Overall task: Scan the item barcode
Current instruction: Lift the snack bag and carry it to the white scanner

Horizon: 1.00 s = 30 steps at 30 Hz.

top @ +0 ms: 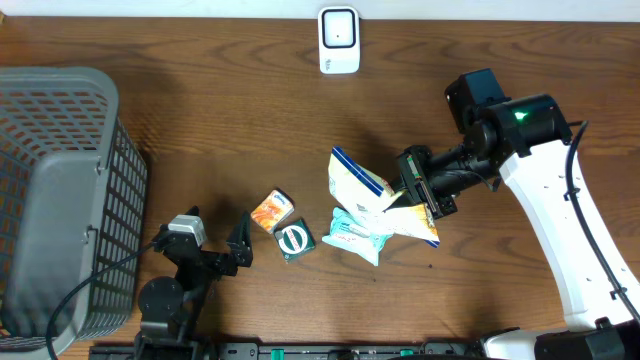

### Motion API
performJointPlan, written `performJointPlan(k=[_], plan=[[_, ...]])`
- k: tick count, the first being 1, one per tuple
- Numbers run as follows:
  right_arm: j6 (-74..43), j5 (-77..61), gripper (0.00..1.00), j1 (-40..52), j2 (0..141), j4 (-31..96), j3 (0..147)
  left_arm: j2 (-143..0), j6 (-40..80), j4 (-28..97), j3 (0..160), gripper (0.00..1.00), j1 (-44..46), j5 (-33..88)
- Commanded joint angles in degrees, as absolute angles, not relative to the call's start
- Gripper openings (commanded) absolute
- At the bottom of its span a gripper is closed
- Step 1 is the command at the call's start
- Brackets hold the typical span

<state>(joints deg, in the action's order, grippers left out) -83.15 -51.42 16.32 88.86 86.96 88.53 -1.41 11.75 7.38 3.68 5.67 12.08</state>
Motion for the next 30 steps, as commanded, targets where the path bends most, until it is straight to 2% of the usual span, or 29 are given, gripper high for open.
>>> performJointPlan(k=[1, 11, 19, 25, 30], plan=[[-83.74, -53.45, 0.01, 15.79, 88.44, 86.89, 88.90, -1.37, 10.81, 8.93, 2.79, 0.98, 5.54, 12.40], [-83.79, -31.48, 0.01, 15.79, 88.44, 74.46, 88.90, -1.37, 10.79, 8.95, 2.79, 0.98, 5.54, 12.40], [-102.76, -13.54, 0.01, 15.86, 88.44, 72.73, 88.90, -1.37, 10.79, 8.93, 2.79, 0.98, 5.54, 12.40], [-102.78, 1.39, 0.01, 16.58, 89.54, 65.39, 88.84, -1.37, 10.79, 8.93, 2.79, 0.98, 5.54, 12.38], [-102.65, 5.34, 0.01, 17.50, 92.58, 59.72, 88.82, -1.37, 10.79, 8.93, 2.79, 0.98, 5.54, 12.40]])
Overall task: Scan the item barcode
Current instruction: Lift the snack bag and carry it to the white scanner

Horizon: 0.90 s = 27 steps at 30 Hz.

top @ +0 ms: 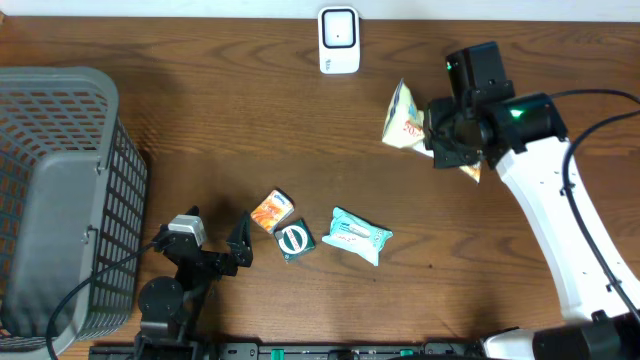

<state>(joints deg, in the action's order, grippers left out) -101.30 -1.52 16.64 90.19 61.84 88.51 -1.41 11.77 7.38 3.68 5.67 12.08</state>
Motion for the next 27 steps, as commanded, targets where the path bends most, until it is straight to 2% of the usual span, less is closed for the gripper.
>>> performJointPlan(k=[1, 6, 10, 17, 19, 24, 27], plan=[[-101.71, 6.24, 0.01, 17.65, 93.47, 58.02, 88.82, -1.37, 10.79, 8.95, 2.79, 0.98, 5.54, 12.40], [-87.53, 9.52, 0.01, 18.52, 100.68, 42.48, 88.82, -1.37, 10.79, 8.93, 2.79, 0.98, 5.54, 12.40], [-80.68, 9.54, 0.01, 18.94, 106.32, 30.35, 88.82, -1.37, 10.79, 8.93, 2.79, 0.98, 5.54, 12.40], [-60.51, 11.38, 0.01, 20.49, 116.95, 1.74, 88.84, -1.37, 10.81, 8.93, 2.79, 0.98, 5.54, 12.40], [-59.24, 14.98, 0.01, 21.19, 120.07, -4.97, 88.95, -1.37, 10.79, 8.93, 2.79, 0.98, 5.54, 12.40], [-56.95, 17.96, 0.01, 21.71, 125.80, -12.03, 92.82, -1.37, 10.79, 8.93, 2.79, 0.98, 5.54, 12.40], [-53.69, 18.55, 0.02, 21.80, 130.76, -12.64, 99.94, -1.37, 10.79, 8.93, 2.79, 0.98, 5.54, 12.40]])
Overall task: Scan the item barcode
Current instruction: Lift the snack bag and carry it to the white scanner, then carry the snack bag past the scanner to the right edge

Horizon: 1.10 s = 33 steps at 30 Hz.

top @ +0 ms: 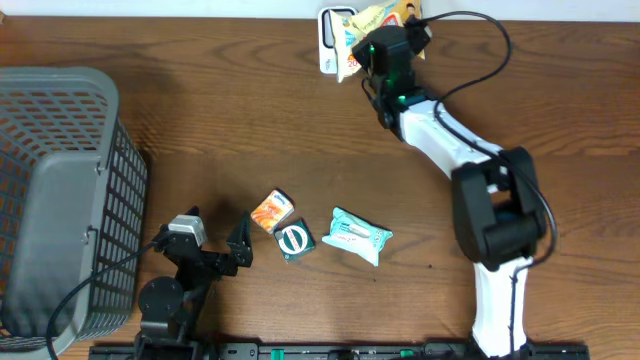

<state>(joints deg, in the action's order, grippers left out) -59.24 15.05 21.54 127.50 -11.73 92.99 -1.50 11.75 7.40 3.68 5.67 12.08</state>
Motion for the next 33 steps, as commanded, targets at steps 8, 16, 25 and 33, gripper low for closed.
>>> performJointPlan(k=[8, 16, 25, 33], plan=[[-50.04, 21.82, 0.02, 21.80, 142.91, -3.57, 120.60, -1.37, 10.79, 8.95, 2.79, 0.98, 5.54, 12.40], [-48.31, 22.02, 0.02, 21.80, 143.57, -2.44, 123.22, -1.37, 10.81, 8.95, 2.79, 0.98, 5.54, 12.40], [-44.86, 32.75, 0.01, 19.99, 138.45, 16.05, 126.87, -1.37, 10.79, 8.93, 2.79, 0.98, 5.54, 12.38], [-44.93, 33.56, 0.01, 10.61, 131.63, 41.71, 126.87, -1.37, 10.79, 8.93, 2.79, 0.98, 5.54, 12.40]])
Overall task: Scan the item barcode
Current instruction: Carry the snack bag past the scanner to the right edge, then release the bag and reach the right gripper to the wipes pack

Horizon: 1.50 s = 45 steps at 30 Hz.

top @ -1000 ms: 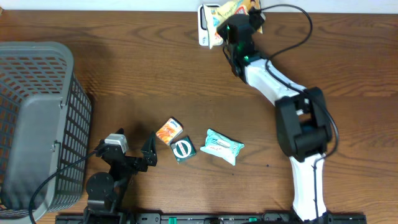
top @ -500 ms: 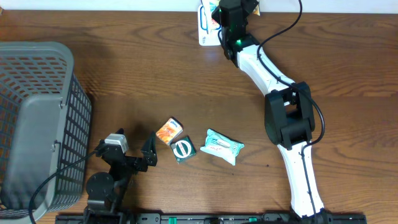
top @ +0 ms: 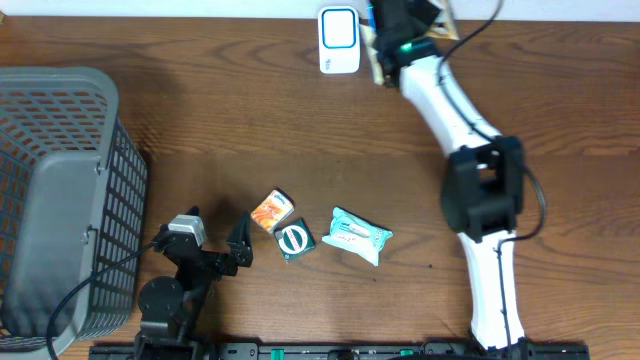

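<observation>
The white barcode scanner [top: 338, 40] stands at the table's far edge, its face lit blue. My right arm reaches up to that edge, and my right gripper [top: 392, 22] sits just right of the scanner. It is shut on a yellow-and-white snack bag [top: 374, 62]; only slivers of the bag show around the wrist, and the fingers are hidden under it. My left gripper [top: 241, 243] rests low at the front left, open and holding nothing.
A grey mesh basket [top: 60, 200] fills the left side. On the table's front middle lie a small orange box [top: 272, 211], a green round-labelled packet [top: 294, 238] and a teal wipes packet [top: 358, 234].
The right gripper and the bag have shifted slightly right, off the scanner's front. The scanner's face, partly covered before, is now uncovered and lit blue. The left arm has not moved.
The right gripper first held the snack bag just above the teal packet at mid-table. A second later it had the bag raised at the right rear. Then the bag was against the scanner at the far edge, and now it is held just beside it.
</observation>
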### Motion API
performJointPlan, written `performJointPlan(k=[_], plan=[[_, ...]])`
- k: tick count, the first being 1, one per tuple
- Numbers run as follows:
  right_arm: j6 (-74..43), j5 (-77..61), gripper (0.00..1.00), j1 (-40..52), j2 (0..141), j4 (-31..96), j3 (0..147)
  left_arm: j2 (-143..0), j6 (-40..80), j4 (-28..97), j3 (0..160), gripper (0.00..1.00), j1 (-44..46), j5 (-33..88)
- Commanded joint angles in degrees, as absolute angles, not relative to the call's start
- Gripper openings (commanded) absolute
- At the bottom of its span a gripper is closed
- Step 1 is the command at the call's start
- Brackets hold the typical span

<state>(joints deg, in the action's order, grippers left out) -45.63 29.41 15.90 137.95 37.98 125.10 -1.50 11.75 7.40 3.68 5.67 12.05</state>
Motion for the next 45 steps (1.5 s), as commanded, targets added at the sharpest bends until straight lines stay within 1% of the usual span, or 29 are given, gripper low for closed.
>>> performJointPlan(k=[1, 9, 11, 12, 18, 21, 22, 23, 25, 27, 28, 29, 30, 32, 37, 41, 45], plan=[[-44.93, 33.56, 0.01, 8.78, 131.22, 44.69, 126.87, -1.37, 10.81, 8.95, 2.79, 0.98, 5.54, 12.40], [-44.95, 33.98, 0.01, -8.19, 130.85, 63.35, 126.56, -1.37, 10.79, 8.93, 2.79, 0.98, 5.54, 12.40], [-44.95, 33.98, 0.01, -12.05, 130.85, 65.34, 126.37, -1.37, 10.79, 8.93, 2.79, 0.98, 5.54, 12.40], [-45.06, 33.93, 0.01, -15.94, 130.85, 66.50, 125.95, -1.37, 10.79, 8.93, 2.79, 0.98, 5.54, 12.40], [-45.19, 33.91, 0.01, -25.36, 130.85, 67.75, 122.65, -1.37, 10.79, 8.95, 2.79, 0.98, 5.54, 12.40], [-45.17, 33.91, 0.04, -29.04, 130.85, 67.72, 120.75, -1.37, 10.79, 8.93, 2.79, 0.98, 5.54, 12.40], [-45.15, 33.67, 0.06, -30.13, 130.85, 67.77, 120.31, -1.37, 10.79, 8.93, 2.79, 0.98, 5.54, 12.40], [-45.15, 32.91, 0.13, -31.11, 130.85, 67.88, 120.16, -1.37, 10.79, 8.93, 2.79, 0.98, 5.54, 12.40], [-45.10, 29.50, 0.21, -32.58, 130.82, 67.94, 120.18, -1.37, 10.79, 8.93, 2.79, 0.98, 5.54, 12.40], [-43.62, 24.86, 0.34, -33.58, 130.74, 67.83, 120.33, -1.37, 10.79, 8.93, 2.79, 0.98, 5.54, 12.40], [-42.54, 23.31, 0.49, -33.82, 130.72, 67.59, 120.36, -1.37, 10.81, 8.93, 2.79, 0.98, 5.54, 12.40], [-41.98, 22.65, 0.68, -33.82, 130.69, 67.55, 120.44, -1.37, 10.81, 8.93, 2.79, 0.98, 5.54, 12.40], [-41.56, 22.61, 0.75, -33.80, 130.61, 67.61, 120.53, -1.37, 10.81, 8.93, 2.79, 0.98, 5.54, 12.40], [-41.21, 22.22, 0.79, -33.41, 130.34, 68.07, 120.77, -1.37, 10.79, 8.93, 2.79, 0.98, 5.54, 12.40], [-41.23, 16.53, 0.79, -31.40, 126.45, 68.58, 120.77, -1.37, 10.79, 8.95, 2.79, 0.98, 5.54, 12.40], [-40.49, 11.68, 0.79, -27.51, 119.28, 68.75, 120.75, -1.37, 10.79, 8.93, 2.79, 0.98, 5.54, 12.40], [-36.53, 6.55, 0.79, -22.79, 112.09, 69.52, 120.75, -1.37, 10.81, 8.93, 2.79, 0.98, 5.54, 12.40]])
